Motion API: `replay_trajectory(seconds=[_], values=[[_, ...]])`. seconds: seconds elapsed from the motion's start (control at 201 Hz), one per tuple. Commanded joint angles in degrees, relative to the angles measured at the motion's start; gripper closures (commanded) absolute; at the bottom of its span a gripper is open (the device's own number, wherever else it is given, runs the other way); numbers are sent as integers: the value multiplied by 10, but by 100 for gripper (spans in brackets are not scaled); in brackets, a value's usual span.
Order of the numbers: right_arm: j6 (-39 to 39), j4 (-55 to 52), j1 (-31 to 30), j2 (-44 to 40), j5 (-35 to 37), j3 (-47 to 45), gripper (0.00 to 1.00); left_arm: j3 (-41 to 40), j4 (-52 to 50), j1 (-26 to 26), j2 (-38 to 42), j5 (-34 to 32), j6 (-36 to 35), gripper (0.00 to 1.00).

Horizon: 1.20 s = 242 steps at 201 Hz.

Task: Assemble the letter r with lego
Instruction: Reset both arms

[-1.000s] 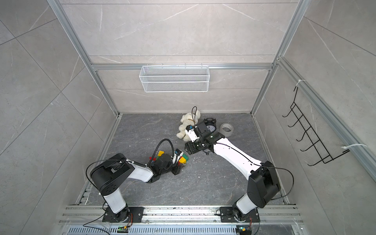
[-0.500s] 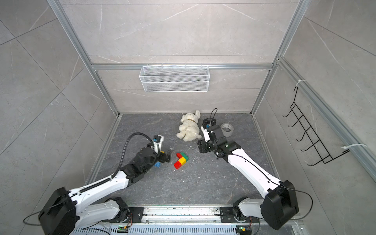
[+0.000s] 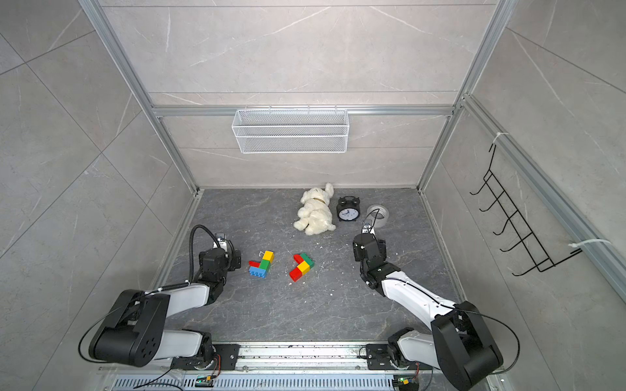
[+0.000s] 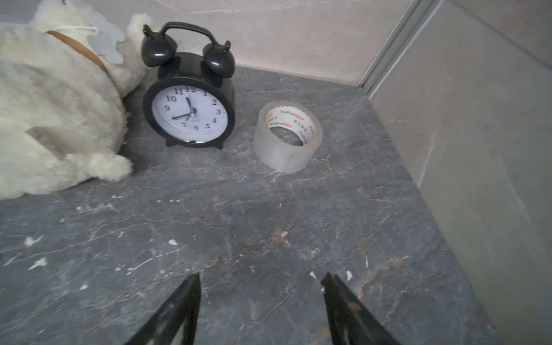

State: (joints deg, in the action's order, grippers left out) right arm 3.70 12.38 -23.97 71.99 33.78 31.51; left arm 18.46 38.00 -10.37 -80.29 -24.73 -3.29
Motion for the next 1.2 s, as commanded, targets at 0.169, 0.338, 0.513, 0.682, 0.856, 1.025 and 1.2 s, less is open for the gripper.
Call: replay_trajectory(seconds=[0.169, 0.338, 0.513, 0.682, 0.856, 1.025, 1.2], values=[[-88, 302, 48, 90, -5, -75, 1, 8, 114, 73, -25, 81, 20, 0], [-94, 498, 52, 129, -10, -159, 1, 20, 98, 114, -51, 162, 38, 0], [-93, 567, 63, 138, -43, -192, 1, 18, 122, 117, -61, 166, 35, 0], [-111, 699, 64, 179, -98, -243, 1, 19, 113, 117, -57, 167, 36, 0], [-98, 646, 86, 193, -133, -209, 1, 19, 113, 117, -58, 167, 36, 0], [-71, 541, 105, 174, -128, -168, 1, 19, 114, 117, -58, 167, 36, 0], [-63, 512, 114, 170, -133, -156, 1, 19, 113, 116, -58, 167, 36, 0]])
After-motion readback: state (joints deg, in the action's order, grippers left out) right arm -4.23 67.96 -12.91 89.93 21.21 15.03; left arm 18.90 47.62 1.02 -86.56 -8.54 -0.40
